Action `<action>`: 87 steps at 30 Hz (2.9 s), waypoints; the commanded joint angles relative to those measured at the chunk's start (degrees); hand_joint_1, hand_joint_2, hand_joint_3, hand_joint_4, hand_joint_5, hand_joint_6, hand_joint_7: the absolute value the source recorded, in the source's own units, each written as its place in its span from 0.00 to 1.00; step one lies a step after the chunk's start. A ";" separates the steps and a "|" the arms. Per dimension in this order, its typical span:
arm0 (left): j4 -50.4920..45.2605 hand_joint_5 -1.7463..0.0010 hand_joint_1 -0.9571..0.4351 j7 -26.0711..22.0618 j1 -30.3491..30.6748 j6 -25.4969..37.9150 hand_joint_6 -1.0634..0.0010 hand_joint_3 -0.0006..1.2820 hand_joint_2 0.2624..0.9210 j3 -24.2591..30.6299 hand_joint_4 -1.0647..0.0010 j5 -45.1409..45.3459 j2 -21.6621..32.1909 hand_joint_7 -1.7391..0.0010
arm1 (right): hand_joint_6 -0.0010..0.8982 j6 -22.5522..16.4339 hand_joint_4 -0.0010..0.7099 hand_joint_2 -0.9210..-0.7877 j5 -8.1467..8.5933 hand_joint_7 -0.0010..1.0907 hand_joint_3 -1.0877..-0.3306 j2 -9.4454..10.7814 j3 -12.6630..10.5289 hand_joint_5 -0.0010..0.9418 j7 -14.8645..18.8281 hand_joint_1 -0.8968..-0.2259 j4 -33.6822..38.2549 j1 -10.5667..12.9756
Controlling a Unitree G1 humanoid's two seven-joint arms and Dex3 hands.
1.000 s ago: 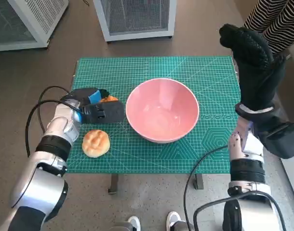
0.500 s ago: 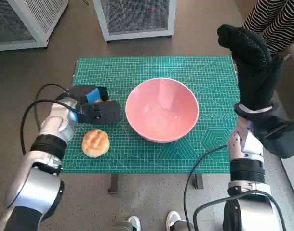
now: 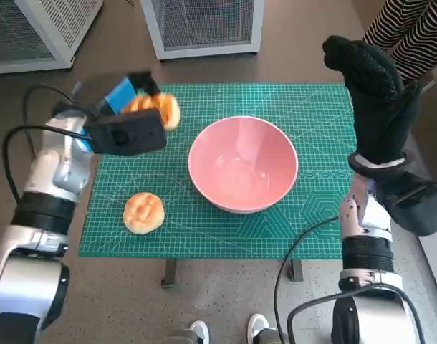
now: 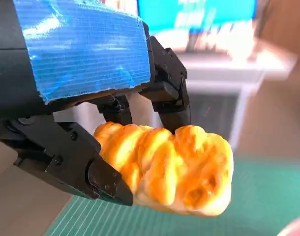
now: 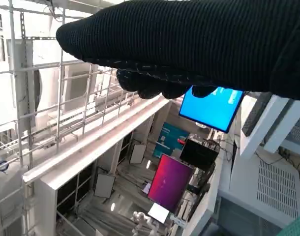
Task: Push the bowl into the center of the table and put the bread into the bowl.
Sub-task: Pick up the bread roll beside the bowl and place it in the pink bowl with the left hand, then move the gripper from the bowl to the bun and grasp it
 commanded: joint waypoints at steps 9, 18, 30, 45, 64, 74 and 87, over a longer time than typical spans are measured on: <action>-29.26 0.39 0.69 1.88 9.48 -0.45 0.39 0.03 0.99 3.64 0.28 -0.23 -3.60 0.33 | 0.04 0.60 0.31 0.00 -0.36 0.55 0.47 -0.10 0.74 0.00 0.78 0.51 0.89 0.86; -26.87 0.40 0.69 -3.34 7.20 -2.65 0.39 0.03 0.99 0.30 0.27 -0.22 -6.70 0.33 | 0.03 0.69 0.31 0.00 -0.63 0.55 0.45 -0.53 0.97 0.00 0.45 0.52 0.47 1.25; -16.78 0.35 0.69 -6.86 3.66 -3.86 0.45 0.06 1.00 -3.93 0.32 -0.05 -12.23 0.31 | 0.02 1.00 0.32 0.00 0.40 0.56 0.45 -0.78 0.95 0.00 1.26 0.52 -0.10 2.24; -6.87 0.67 0.66 -8.91 2.50 -4.30 0.63 0.10 0.92 -4.89 0.59 -1.03 -15.41 0.59 | 0.03 3.05 0.33 0.00 0.86 0.57 0.46 -1.09 0.54 0.01 1.12 0.49 -2.66 3.79; -14.34 1.00 0.43 -21.39 3.33 4.20 0.90 0.01 0.83 -2.55 1.00 -5.30 -12.59 0.97 | 0.04 3.17 0.34 0.00 0.18 0.57 0.46 -0.62 0.33 0.01 0.31 0.52 -2.57 3.91; -25.46 1.00 0.36 -25.19 7.82 7.89 0.90 0.01 0.84 2.32 1.00 -9.09 -8.08 0.98 | 0.04 3.33 0.34 0.00 0.04 0.57 0.46 -0.07 0.62 0.01 0.09 0.51 -3.16 4.02; -45.70 1.00 0.39 -34.10 17.51 15.62 0.89 0.00 0.82 9.83 1.00 -12.24 3.65 0.98 | 0.04 3.16 0.34 0.00 0.35 0.57 0.47 -0.10 0.51 0.01 0.41 0.50 -3.64 4.43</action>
